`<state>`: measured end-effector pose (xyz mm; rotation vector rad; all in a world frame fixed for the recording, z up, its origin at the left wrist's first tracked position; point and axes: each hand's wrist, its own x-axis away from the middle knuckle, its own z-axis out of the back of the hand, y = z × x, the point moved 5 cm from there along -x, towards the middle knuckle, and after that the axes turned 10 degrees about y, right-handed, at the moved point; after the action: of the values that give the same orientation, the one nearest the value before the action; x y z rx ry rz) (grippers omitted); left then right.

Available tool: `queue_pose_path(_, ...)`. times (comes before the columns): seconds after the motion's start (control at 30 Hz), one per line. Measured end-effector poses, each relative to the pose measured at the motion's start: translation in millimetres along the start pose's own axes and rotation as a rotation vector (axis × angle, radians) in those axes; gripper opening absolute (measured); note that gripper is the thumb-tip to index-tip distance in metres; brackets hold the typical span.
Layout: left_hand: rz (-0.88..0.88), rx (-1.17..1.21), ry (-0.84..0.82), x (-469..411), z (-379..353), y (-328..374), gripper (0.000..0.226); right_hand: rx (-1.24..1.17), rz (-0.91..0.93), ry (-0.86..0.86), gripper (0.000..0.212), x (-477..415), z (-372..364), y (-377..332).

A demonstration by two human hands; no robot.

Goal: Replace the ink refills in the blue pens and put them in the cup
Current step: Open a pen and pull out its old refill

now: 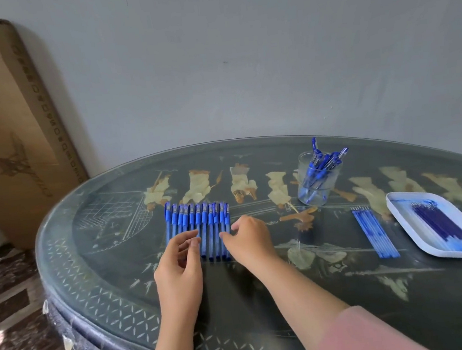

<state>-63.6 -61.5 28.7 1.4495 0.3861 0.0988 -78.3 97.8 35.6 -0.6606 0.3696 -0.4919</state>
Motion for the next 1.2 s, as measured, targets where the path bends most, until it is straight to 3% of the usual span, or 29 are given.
queue_pose_path(0.17, 0.000, 0.003, -0.004, -0.5, -0.4, 0.0, 0.014, 0.036, -0.082, 0.038, 0.013, -4.7, -16.5, 4.1)
queue_pose_path(0.47, -0.010, 0.002, -0.008, -0.9, -0.6, -0.6, 0.014, 0.080, -0.121, -0.018, 0.012, -10.7, -19.0, -1.7)
queue_pose_path(0.87, -0.009, -0.007, -0.010, 0.6, -0.5, 0.3, 0.013, 0.203, -0.089, -0.030, 0.025, -16.9, -13.9, -1.7)
queue_pose_path(0.97, -0.006, 0.005, -0.011, 0.5, -0.8, 0.4, 0.013, 0.163, -0.114, -0.026, 0.016, -18.0, -12.0, 1.0)
queue_pose_path(1.1, -0.013, 0.009, -0.015, 0.6, -1.4, 0.0, 0.013, 0.112, -0.141, 0.006, 0.031, -21.4, -3.7, 6.4)
queue_pose_path(1.2, -0.020, 0.000, -0.009, 0.2, -1.3, -0.9, 0.012, 0.073, -0.137, 0.058, 0.030, -20.9, 9.5, 8.3)
